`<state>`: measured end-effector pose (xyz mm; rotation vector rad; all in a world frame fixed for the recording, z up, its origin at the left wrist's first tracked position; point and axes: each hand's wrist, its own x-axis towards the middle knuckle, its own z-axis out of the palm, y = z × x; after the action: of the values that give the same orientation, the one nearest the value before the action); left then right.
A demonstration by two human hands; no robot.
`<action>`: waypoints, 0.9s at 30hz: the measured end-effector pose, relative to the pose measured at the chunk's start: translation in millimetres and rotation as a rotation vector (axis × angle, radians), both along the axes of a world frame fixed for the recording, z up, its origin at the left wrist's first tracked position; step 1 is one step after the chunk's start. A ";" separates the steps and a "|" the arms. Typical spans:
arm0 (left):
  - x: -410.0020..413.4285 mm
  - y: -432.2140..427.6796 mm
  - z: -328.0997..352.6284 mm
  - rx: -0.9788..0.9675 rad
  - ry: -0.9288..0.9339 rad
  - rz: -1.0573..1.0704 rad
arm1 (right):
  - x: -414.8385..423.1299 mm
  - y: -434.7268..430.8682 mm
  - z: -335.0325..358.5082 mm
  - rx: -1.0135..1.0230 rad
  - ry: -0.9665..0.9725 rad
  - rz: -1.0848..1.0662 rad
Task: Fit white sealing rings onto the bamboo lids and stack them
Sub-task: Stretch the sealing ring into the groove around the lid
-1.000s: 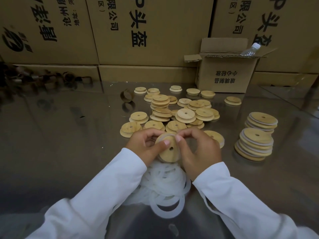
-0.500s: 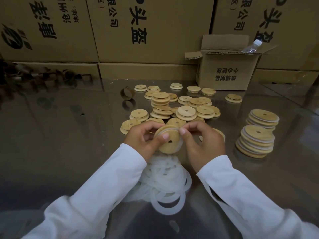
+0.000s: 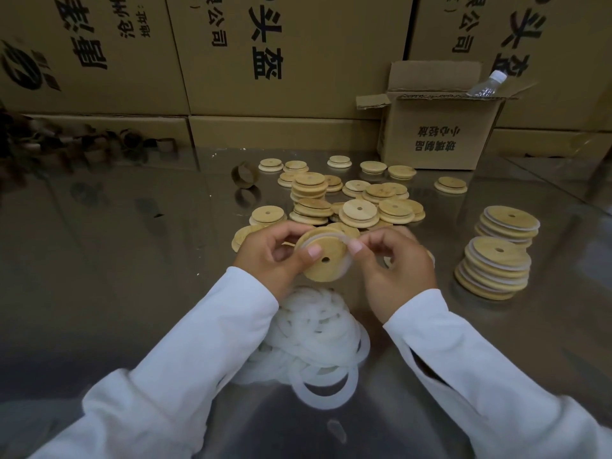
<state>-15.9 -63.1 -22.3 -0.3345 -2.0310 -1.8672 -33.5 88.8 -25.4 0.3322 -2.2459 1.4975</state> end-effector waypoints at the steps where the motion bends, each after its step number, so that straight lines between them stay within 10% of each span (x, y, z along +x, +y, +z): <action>1: 0.0 -0.8 0.7 -0.012 0.011 0.000 | -1.1 0.6 1.0 -0.010 -0.017 0.007; 17: -1.3 -0.3 1.4 0.179 -0.160 0.036 | 5.1 -6.2 -7.8 -0.078 0.046 0.056; 27: -0.8 -0.8 -3.3 -0.062 -0.091 0.016 | 5.6 -6.3 -5.4 -0.044 -0.027 0.126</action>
<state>-16.8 -63.9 -25.5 -0.2526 -2.1486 -1.8444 -27.9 82.5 -30.9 0.4495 -2.2465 1.6215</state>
